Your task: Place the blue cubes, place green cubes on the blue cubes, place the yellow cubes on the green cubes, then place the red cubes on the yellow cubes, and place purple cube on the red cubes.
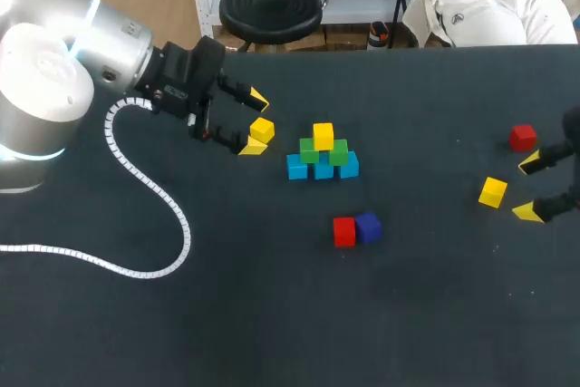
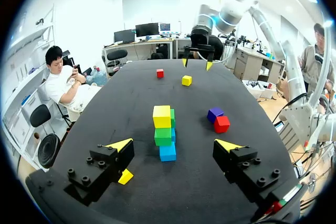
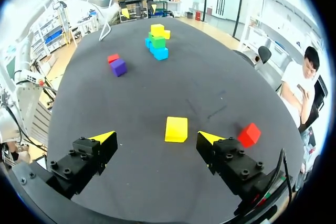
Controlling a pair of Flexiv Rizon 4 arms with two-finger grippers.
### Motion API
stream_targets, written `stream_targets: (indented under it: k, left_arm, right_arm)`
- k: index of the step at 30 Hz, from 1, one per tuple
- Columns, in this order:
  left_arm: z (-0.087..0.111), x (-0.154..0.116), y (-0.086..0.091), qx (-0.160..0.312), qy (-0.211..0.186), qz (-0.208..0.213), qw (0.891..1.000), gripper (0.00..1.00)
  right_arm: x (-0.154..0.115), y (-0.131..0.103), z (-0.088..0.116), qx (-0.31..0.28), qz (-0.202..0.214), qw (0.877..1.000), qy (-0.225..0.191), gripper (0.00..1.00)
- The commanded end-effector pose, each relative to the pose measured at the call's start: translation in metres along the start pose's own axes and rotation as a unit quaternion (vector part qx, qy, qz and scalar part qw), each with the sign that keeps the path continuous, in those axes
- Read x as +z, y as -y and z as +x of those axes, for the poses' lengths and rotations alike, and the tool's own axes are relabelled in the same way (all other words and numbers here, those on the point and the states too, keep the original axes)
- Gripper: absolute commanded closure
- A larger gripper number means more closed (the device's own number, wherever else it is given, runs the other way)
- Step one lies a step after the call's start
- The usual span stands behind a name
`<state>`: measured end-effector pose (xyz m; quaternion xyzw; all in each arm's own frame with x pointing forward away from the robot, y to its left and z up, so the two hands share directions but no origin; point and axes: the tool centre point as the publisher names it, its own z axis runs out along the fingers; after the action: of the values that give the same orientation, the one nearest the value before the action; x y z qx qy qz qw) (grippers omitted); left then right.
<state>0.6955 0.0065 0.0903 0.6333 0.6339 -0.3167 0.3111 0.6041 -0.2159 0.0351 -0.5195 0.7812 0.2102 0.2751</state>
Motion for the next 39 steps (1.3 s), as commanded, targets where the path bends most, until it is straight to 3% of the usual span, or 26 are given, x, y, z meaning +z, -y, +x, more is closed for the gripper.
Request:
stream_targets:
  k: [1,13,33,38,39]
  left_arm:
    - [0.001,0.000,0.000,0.001,0.001,0.000,1.000,0.00]
    - [0.001,0.000,0.000,0.001,0.001,0.000,1.000,0.00]
    - [0.001,0.000,0.000,0.001,0.001,0.000,1.000,0.00]
    - [0.001,0.000,0.000,0.001,0.001,0.000,1.000,0.00]
    - [0.001,0.000,0.000,0.001,0.001,0.000,1.000,0.00]
  right_arm:
    - [0.016,0.011,0.006,-0.002,-0.010,1.000,0.023,0.00]
    - [0.028,0.023,0.006,-0.015,0.001,0.999,0.031,0.00]
    - [0.047,0.030,0.014,-0.002,-0.017,0.999,0.036,0.00]
    - [0.051,0.034,0.012,-0.010,-0.025,0.999,0.036,0.06]
    - [0.052,0.035,0.010,-0.011,-0.026,0.999,0.036,0.13]
